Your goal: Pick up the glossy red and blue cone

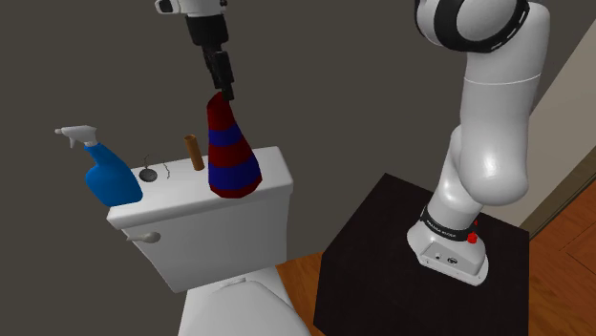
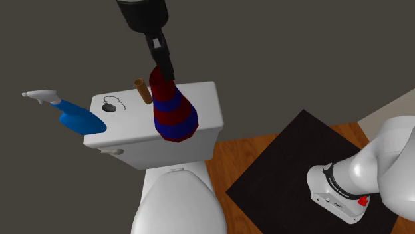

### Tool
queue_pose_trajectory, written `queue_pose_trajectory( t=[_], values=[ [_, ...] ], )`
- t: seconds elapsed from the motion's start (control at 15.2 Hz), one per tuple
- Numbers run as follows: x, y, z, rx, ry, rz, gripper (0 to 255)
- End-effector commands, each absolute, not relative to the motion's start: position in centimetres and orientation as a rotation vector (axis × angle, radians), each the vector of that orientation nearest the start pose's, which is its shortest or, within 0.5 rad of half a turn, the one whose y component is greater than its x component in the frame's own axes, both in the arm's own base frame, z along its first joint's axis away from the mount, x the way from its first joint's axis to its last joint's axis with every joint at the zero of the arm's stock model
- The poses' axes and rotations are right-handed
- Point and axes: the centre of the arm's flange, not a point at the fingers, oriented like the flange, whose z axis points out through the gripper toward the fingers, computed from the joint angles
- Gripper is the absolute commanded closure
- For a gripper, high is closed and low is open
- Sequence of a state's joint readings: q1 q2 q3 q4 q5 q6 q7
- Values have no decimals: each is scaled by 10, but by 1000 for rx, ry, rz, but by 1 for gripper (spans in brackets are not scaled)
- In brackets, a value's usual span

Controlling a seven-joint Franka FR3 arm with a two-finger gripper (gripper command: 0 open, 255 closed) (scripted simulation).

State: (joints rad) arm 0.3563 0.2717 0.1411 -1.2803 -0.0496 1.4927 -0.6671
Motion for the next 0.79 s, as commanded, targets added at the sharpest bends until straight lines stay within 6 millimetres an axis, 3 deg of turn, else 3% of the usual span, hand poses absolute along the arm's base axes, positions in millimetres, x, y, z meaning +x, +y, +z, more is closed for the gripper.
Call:
queue_pose_trajectory(
  t=[0.0,0.07,0.59,0.73],
  values=[
    [561,310,594,-2556,-1825,112,0],
    [560,323,592,-2517,-1874,122,0],
    [560,324,552,-2516,-1877,122,0],
    [560,324,552,-2516,-1877,122,0]
  ],
)
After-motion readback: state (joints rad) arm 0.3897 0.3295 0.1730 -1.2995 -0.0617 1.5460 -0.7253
